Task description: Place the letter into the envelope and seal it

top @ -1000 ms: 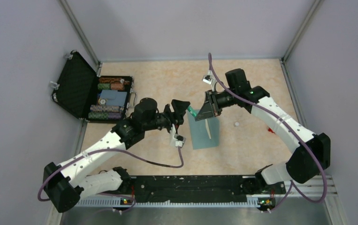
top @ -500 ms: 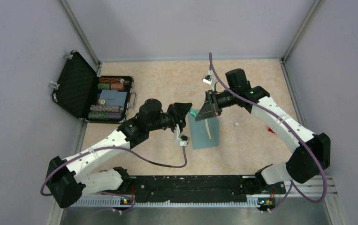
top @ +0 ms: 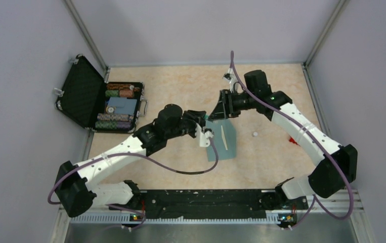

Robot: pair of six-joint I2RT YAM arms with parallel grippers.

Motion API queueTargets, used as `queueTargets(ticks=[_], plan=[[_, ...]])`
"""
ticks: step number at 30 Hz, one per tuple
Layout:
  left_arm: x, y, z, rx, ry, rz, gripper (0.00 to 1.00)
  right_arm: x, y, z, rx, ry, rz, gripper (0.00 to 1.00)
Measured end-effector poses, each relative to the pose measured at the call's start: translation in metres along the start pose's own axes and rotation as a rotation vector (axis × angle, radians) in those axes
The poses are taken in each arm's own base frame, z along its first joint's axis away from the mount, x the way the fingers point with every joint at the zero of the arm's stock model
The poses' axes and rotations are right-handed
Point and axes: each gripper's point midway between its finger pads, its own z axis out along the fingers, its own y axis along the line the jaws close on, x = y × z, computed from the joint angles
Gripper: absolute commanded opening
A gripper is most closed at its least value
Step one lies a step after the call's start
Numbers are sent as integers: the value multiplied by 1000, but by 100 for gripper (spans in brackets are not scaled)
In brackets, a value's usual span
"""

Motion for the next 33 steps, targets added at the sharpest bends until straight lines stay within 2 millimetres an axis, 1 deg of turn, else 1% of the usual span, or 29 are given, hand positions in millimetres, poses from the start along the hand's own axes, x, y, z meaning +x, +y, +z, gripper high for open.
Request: queueTargets(ticks=[3, 5, 6, 9, 12, 14, 15, 18, 23, 26, 28, 29, 31, 32, 33], plan=[[5, 8, 7, -10, 41, -136, 0, -14, 0, -2, 37, -47, -2, 49], [5, 19, 10, -34, 58, -226, 0, -22, 1, -3, 47, -72, 0, 49], [4, 23, 11, -43, 62, -255, 0, -25, 1, -3, 53, -82, 4, 47], [1, 33, 10, -69, 59, -344, 0, -32, 0, -4, 71, -111, 14, 38], [-1, 35, 11, -69, 65, -420, 0, -40, 4, -6, 68, -133, 22, 34], [-4, 36, 13, -66, 58, -457, 0, -46, 6, -6, 66, -149, 22, 35], [-5, 36, 13, -63, 55, -471, 0, -48, 6, -5, 65, -153, 25, 37], [-5, 35, 13, -56, 57, -500, 0, -48, 6, -5, 65, -153, 38, 39], [-6, 35, 13, -53, 55, -529, 0, -49, 6, -6, 61, -153, 48, 34], [-6, 33, 14, -50, 57, -543, 0, -48, 6, -6, 61, -150, 50, 22], [-5, 31, 16, -45, 59, -548, 0, -48, 6, -6, 59, -149, 49, 10], [-5, 31, 16, -44, 59, -551, 0, -47, 5, -6, 62, -149, 54, 7], [-5, 31, 16, -44, 58, -558, 0, -47, 5, -6, 62, -148, 57, 6], [-6, 30, 16, -44, 58, -563, 0, -47, 5, -6, 61, -148, 57, 9], [-6, 31, 16, -45, 58, -566, 0, -47, 6, -6, 60, -148, 59, 14]])
